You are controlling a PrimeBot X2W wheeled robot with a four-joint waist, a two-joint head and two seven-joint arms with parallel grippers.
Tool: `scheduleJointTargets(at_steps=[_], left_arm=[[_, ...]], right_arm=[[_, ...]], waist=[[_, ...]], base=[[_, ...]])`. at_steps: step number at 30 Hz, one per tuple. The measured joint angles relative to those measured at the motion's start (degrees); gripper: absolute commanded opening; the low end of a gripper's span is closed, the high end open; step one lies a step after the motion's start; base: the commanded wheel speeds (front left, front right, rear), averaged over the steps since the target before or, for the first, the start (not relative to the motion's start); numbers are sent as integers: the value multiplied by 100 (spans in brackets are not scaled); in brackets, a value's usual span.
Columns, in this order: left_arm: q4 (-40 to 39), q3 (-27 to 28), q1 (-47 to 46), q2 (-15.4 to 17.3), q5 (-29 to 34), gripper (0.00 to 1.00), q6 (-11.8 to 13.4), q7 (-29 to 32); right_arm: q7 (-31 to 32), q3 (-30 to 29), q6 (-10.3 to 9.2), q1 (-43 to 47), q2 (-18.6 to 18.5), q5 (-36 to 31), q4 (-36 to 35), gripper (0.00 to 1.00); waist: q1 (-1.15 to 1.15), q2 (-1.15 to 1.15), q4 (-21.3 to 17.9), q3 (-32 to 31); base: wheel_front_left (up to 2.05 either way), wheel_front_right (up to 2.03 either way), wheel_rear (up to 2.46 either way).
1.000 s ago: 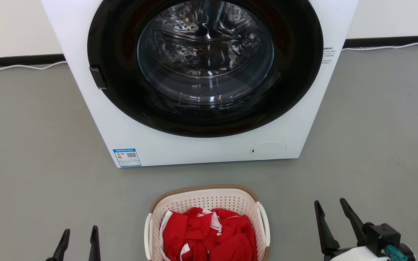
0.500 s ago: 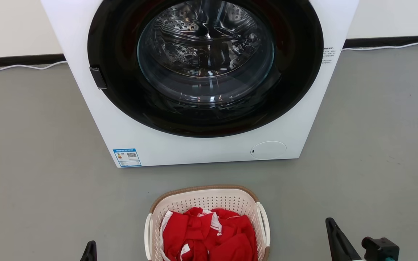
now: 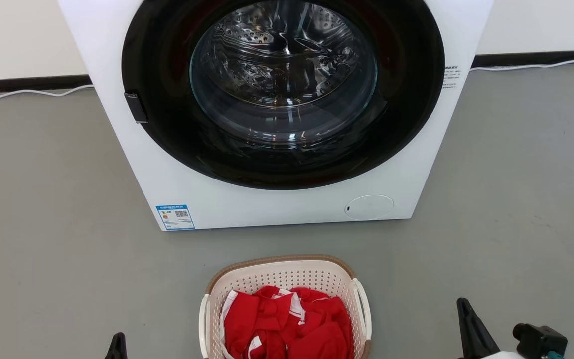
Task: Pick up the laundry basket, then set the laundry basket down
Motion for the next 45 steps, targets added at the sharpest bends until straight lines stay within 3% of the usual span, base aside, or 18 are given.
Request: scheduleJointTargets(at_steps=[45], left_arm=[[-5,202,-378,-3,-2833,0,0,712]], right_arm=[[664,-392,0,-29,-68,2992,-334,0]], waist=[[-1,0,38,-77]], base=[[0,0,0]])
